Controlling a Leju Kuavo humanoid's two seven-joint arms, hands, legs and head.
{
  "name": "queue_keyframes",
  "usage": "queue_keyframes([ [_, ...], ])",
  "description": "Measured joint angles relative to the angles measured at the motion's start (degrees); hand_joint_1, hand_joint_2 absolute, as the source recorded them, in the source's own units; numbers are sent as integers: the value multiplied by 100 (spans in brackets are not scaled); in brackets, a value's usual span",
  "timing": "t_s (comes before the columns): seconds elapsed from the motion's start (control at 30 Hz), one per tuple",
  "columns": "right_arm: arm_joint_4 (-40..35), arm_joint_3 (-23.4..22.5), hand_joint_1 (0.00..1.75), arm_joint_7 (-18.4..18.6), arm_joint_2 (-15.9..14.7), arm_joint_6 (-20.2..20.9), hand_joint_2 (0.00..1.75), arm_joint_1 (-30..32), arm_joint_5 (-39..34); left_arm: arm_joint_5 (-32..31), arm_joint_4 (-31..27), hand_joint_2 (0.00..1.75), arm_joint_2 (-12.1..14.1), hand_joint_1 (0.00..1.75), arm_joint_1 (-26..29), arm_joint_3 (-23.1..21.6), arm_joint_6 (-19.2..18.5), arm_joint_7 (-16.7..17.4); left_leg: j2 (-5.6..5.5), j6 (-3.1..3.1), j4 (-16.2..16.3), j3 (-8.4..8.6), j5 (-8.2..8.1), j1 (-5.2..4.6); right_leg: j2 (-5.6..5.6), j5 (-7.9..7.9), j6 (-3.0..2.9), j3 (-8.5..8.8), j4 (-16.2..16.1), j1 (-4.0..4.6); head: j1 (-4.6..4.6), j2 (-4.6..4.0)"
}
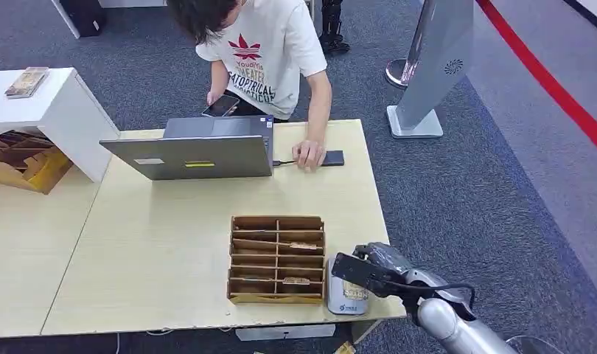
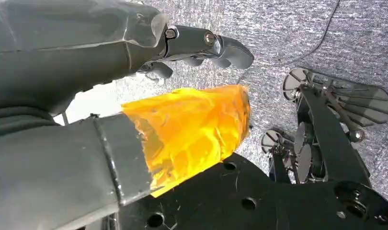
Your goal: Pass the card to the sensor for recognition and then transmit it.
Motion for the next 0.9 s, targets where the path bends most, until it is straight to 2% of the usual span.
queue_keyframes([
  [0.77,-31,0,175,0,2,-17,175,7,20,0,0,0,0,0,9,0,-11,0,0,1,0,-1,-1,0,0,0,0,0,0,0,0,0],
  [0.83,-33,-7,175,0,13,-164,175,14,107,0,0,0,0,0,9,0,-20,2,0,1,0,-1,0,0,0,0,0,0,0,0,0,0],
  [0.9,-66,-89,175,-51,98,-528,175,81,285,0,0,0,-4,0,8,0,-24,2,0,1,0,0,0,0,-1,0,0,0,0,0,2,0],
])
